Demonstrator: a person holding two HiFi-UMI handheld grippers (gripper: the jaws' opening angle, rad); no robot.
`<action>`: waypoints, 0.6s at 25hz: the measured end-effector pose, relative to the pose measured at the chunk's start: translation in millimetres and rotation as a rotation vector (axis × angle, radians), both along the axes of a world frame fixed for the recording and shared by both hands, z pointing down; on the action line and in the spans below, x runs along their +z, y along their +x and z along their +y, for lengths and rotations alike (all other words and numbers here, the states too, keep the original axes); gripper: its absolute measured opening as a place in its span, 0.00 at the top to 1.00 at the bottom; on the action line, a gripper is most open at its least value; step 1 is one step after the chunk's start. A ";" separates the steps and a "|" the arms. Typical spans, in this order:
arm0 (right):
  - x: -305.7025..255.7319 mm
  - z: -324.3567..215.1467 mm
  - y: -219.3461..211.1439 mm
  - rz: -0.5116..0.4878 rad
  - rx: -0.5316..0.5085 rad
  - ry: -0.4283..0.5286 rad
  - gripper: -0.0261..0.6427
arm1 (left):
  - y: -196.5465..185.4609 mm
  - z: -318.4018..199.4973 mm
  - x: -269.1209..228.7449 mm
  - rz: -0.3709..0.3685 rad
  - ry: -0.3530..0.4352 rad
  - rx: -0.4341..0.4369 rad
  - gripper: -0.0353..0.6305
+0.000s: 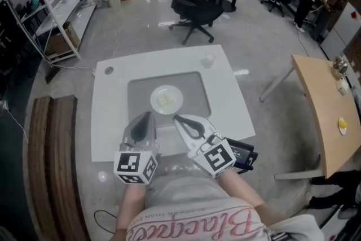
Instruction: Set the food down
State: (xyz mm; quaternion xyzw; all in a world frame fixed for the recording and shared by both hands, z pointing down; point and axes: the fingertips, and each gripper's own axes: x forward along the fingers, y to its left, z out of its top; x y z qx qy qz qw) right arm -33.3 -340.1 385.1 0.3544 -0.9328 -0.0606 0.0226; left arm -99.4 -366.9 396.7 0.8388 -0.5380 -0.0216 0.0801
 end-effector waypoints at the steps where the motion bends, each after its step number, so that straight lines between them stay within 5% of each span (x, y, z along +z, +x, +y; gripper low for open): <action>1: -0.8 1.8 1.7 -0.004 0.008 0.001 0.96 | 0.9 1.1 -1.6 0.009 0.006 -0.001 0.95; 15: -0.9 5.2 -4.0 -0.036 0.073 -0.044 0.96 | 3.3 8.3 -9.9 0.044 0.018 -0.002 0.95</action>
